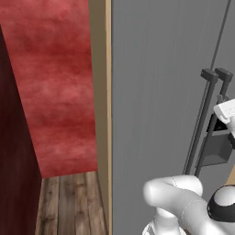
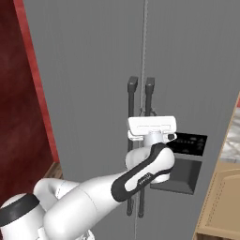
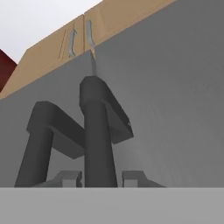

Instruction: Open the freezer door, pick up the ice cube tray from the freezer, and place it on the dining counter.

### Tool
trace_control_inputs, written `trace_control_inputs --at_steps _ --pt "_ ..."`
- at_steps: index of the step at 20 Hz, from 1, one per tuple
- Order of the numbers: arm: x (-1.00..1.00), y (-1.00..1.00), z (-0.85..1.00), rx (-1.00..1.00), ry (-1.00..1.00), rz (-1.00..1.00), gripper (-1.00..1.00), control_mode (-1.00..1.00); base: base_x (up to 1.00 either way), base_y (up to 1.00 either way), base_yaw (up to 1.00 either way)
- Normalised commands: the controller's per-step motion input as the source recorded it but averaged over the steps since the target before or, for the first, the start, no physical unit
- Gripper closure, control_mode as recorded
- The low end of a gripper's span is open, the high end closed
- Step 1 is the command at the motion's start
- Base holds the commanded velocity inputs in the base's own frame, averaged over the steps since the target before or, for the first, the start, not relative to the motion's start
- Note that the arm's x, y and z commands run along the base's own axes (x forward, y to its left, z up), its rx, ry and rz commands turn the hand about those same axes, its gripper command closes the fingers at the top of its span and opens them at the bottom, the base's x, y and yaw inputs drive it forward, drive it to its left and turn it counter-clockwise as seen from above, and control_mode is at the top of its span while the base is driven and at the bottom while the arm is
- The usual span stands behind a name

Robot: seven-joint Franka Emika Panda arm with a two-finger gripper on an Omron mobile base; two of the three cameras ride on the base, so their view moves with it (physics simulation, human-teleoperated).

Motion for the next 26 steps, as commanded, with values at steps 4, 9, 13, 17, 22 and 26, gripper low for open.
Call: trace_control_inputs --at_steps 4,9,13,17,22,26 --pt "-0.26 -0.14 0.29 -0.01 0.00 -0.01 1.00 -1.00 0.00 0.00 0.00" --pt "-0.49 -0.30 0.35 -0.01 0.00 -0.08 1.00 -1.00 0.00 0.00 0.00" --pt "-0.53 -0.35 0.43 0.00 0.03 -0.09 1.00 -1.00 0.00 0.00 0.00" --pt "-0.53 -0.39 0.49 0.00 0.11 -0.08 1.00 -1.00 0.00 0.00 0.00" --pt "-0.69 -0.49 0.42 0.00 0.12 -0.07 1.00 -1.00 0.00 0.00 0.00" --pt "-0.79 -0.48 0.34 0.00 0.14 -0.09 1.00 -1.00 0.00 0.00 0.00"
